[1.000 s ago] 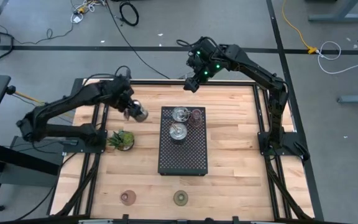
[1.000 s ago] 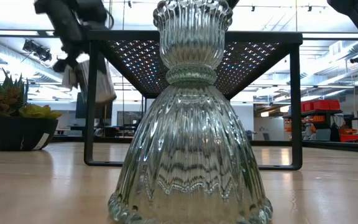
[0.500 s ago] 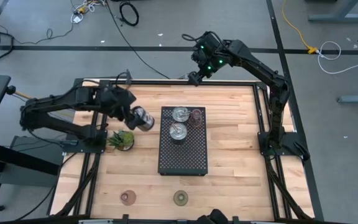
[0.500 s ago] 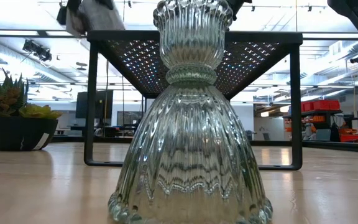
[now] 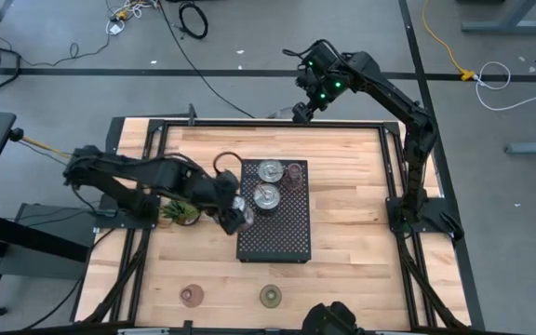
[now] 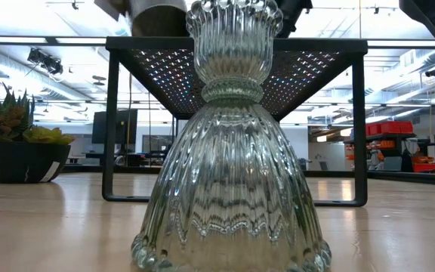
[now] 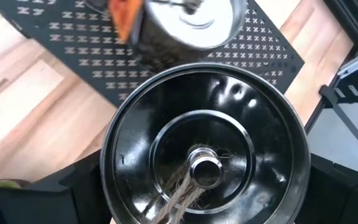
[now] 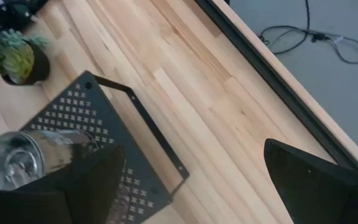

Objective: Pick & Place candle stick holders
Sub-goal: Put the silver scented candle on the shelf aligned with the silver scented candle

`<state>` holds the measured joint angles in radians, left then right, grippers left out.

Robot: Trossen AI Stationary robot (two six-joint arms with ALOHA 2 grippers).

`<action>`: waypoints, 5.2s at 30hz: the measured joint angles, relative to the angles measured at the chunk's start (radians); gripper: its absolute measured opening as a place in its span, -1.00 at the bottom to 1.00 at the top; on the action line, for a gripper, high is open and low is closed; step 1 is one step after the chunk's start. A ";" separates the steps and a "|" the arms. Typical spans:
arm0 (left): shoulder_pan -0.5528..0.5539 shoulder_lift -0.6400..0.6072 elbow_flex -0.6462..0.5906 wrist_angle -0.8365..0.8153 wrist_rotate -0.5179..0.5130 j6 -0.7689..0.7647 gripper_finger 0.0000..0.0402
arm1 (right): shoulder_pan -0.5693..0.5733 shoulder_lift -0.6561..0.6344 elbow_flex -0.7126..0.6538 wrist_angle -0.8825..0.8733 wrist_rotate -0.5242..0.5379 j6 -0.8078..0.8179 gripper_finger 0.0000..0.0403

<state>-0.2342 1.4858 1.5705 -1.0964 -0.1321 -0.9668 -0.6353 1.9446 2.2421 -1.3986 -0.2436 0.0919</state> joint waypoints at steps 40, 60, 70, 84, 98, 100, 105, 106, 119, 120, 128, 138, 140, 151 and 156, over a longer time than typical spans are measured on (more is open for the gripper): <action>-0.049 0.337 0.242 -0.030 -0.006 -0.163 0.80 | -0.049 0.000 0.000 -0.025 -0.003 -0.154 0.90; -0.042 0.341 0.242 -0.025 0.021 -0.130 0.94 | -0.049 0.000 0.000 -0.023 -0.003 -0.157 0.90; -0.042 0.341 0.241 -0.025 0.022 -0.097 0.97 | -0.048 0.000 0.000 -0.023 -0.003 -0.158 0.90; -0.037 0.342 0.241 -0.025 0.025 -0.091 0.99 | -0.048 0.000 0.000 -0.023 -0.003 -0.162 0.90; -0.021 0.342 0.241 -0.023 0.048 -0.072 0.99 | -0.048 0.000 0.000 -0.023 -0.003 -0.165 0.90; -0.020 0.342 0.241 -0.022 0.049 -0.068 0.99 | -0.048 0.000 0.000 -0.023 -0.003 -0.171 0.90; -0.015 0.341 0.241 -0.022 0.051 -0.068 0.99 | -0.048 0.000 0.000 -0.023 -0.002 -0.179 0.90; -0.014 0.341 0.241 -0.022 0.051 -0.068 0.99 | -0.048 0.000 0.000 -0.023 -0.001 -0.179 0.90; -0.002 0.340 0.240 -0.024 0.066 -0.049 0.99 | -0.048 0.000 0.000 -0.022 -0.001 -0.181 0.90; -0.002 0.340 0.240 -0.025 0.066 -0.052 0.99 | -0.049 0.000 0.000 -0.022 -0.001 -0.183 0.90; 0.002 0.339 0.240 -0.010 0.129 0.009 0.99 | -0.049 0.000 0.000 -0.004 0.000 -0.183 0.90; 0.007 0.339 0.240 -0.007 0.105 0.011 0.99 | -0.049 0.000 0.000 0.000 0.000 -0.184 0.90; 0.016 0.339 0.240 -0.007 0.104 -0.003 0.99 | -0.049 0.000 0.000 0.000 0.000 -0.184 0.90; 0.030 0.335 0.266 -0.140 0.083 -0.035 0.99 | -0.049 0.000 0.000 0.006 0.000 -0.187 0.90; 0.030 0.335 0.357 -0.120 0.038 -0.011 0.99 | -0.049 0.000 0.000 0.011 0.000 -0.187 0.90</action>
<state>-0.2047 1.8206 1.9274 -1.2165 -0.0943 -0.9783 -0.6838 1.9446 2.2421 -1.3872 -0.2440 -0.0956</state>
